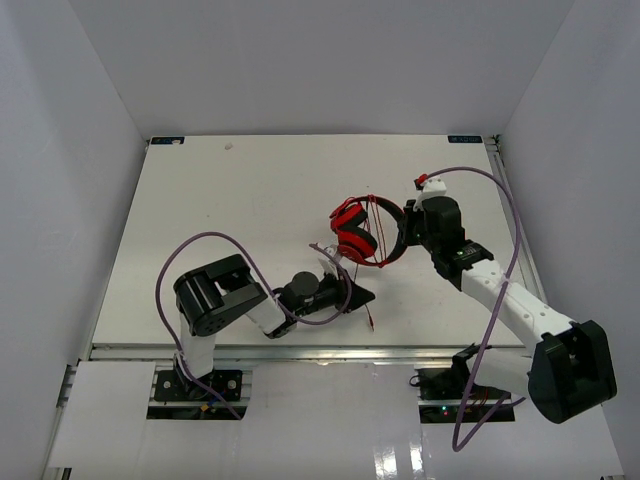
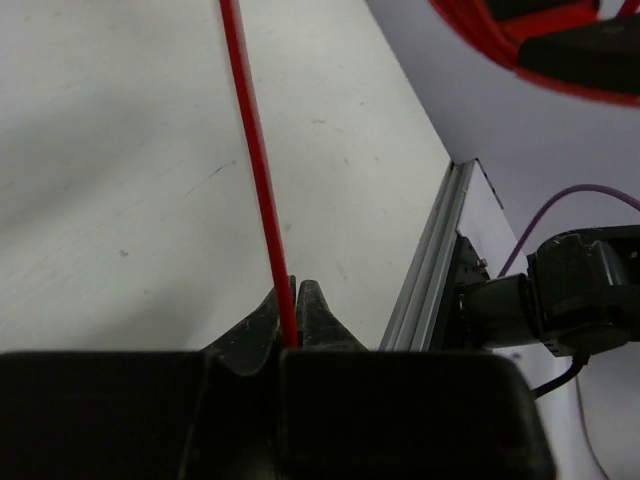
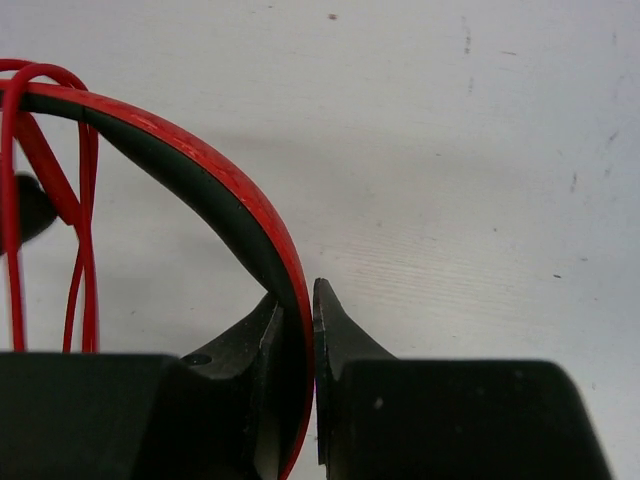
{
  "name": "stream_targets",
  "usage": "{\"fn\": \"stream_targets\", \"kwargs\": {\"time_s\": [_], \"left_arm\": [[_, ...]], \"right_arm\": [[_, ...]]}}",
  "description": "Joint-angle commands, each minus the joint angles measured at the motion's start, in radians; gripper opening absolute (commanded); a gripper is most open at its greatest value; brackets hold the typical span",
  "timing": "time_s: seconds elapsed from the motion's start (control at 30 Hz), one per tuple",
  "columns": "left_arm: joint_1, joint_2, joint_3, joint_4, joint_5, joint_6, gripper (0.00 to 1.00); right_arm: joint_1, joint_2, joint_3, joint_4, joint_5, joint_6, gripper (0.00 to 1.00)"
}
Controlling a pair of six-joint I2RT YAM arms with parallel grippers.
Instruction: Wrap the headphones
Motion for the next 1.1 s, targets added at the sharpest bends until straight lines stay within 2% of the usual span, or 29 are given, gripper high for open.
{"fn": "stream_targets", "kwargs": {"time_s": [0.0, 0.23, 0.47, 0.77, 1.07], "left_arm": [[-0.020, -0.083, -0.033, 0.141, 0.000, -0.025, 0.10], [-0.020, -0.022, -0.093, 0.271, -0.014, -0.093, 0.10], [-0.020, -0.013, -0.061, 0.257, -0.014, -0.107, 0.10], [-0.025, -0.006, 0.112, -0.035, -0.080, -0.111, 0.15], [-0.026, 0.045, 0.204, -0.156, -0.090, -0.145, 0.29]], "right_arm": [[-0.013, 0.011, 0.001, 0.167, 0.138, 0.011, 0.08], [-0.041, 0.007, 0.009, 0.160, 0.079, 0.067, 0.08], [-0.044, 0.099, 0.061, 0.127, 0.104, 0.120, 0.08], [-0.038, 0.325, 0.207, 0.049, 0.086, 0.216, 0.08], [-0.012, 0.336, 0.123, 0.149, 0.139, 0.135, 0.08]]}}
